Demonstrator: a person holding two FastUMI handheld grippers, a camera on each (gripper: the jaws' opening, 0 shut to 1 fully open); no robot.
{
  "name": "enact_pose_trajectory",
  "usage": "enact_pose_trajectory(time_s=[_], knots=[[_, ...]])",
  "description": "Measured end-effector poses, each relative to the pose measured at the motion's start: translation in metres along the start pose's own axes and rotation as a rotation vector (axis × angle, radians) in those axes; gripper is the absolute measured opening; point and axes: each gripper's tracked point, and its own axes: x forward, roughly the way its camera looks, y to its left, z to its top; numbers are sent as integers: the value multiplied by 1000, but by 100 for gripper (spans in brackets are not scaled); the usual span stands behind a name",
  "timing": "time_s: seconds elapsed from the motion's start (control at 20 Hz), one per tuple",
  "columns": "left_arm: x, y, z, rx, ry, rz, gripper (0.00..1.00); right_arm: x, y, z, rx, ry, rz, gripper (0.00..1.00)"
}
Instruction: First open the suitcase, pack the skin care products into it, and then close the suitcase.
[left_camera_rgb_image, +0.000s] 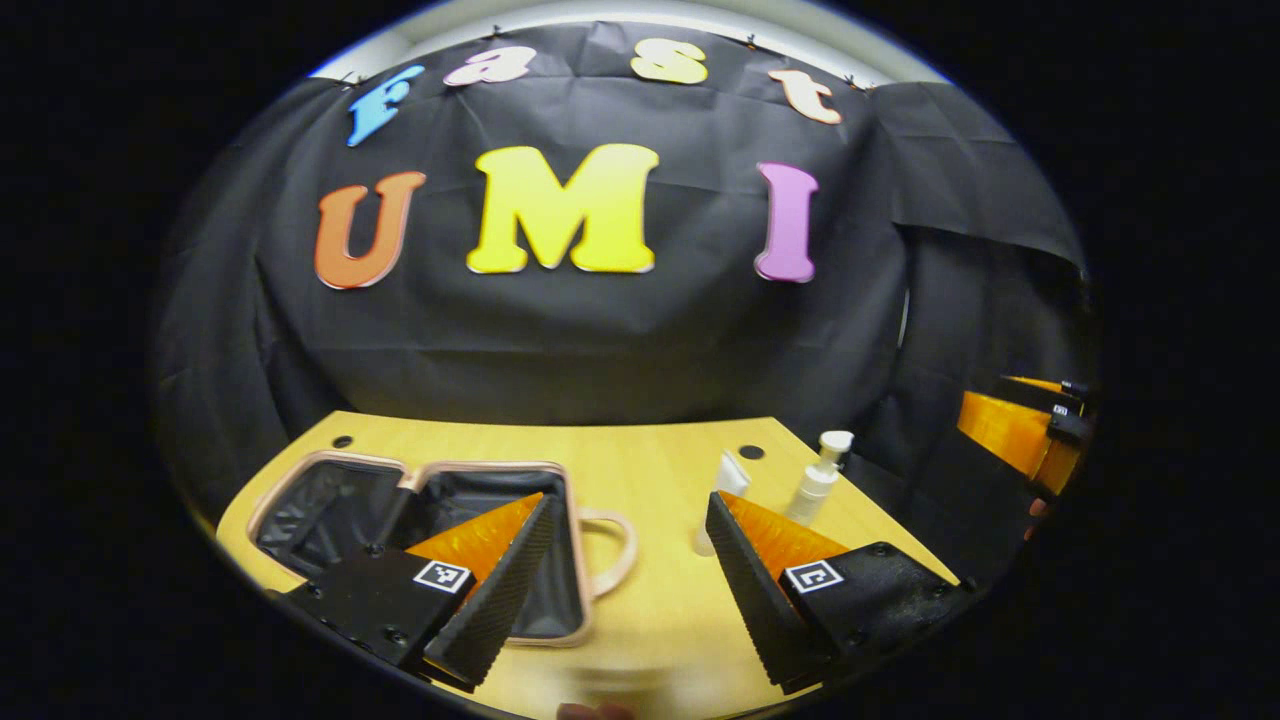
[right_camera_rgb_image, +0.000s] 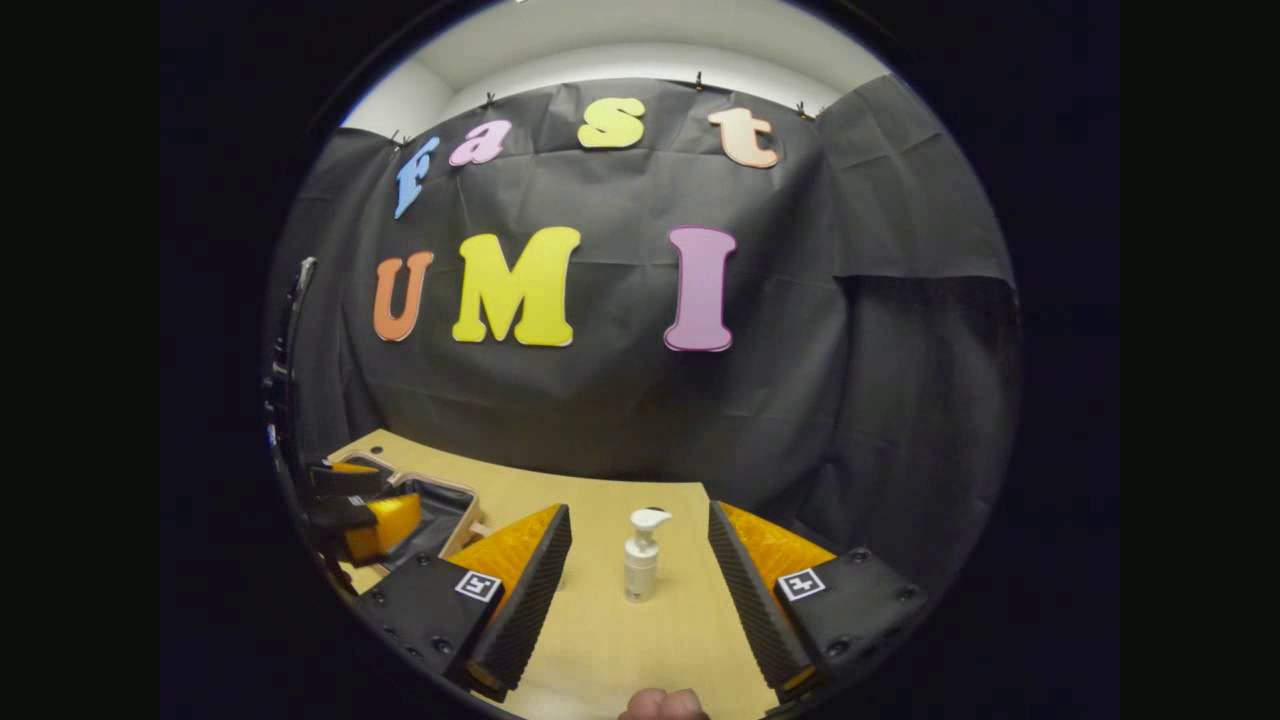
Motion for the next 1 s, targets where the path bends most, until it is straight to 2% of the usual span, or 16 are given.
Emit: enact_pose_trajectory(time_s=[0.1, 0.15, 0.25, 0.35, 0.45, 0.7, 1.0], knots=[[18, -26, -16, 16, 23, -29, 100, -2, -22, -4, -9, 10, -21, 81], [30, -37, -28, 24, 45, -37, 98, -4, -33, -6, -15, 16, -40, 81], [60, -51, -50, 77, 53, -33, 99, -4, -60, -10, -26, 30, -80, 81], [86, -51, -77, 81, 93, -26, 98, -1, -78, -16, -42, 48, -105, 81], [114, -46, -97, 44, 130, -5, 98, 1, -90, -20, -52, 67, -118, 81], [166, -41, -123, 27, 170, 14, 99, 9, -103, -31, -86, 109, -123, 81], [197, -40, -147, 34, 247, 7, 99, 22, -109, -40, -80, 144, -139, 82]])
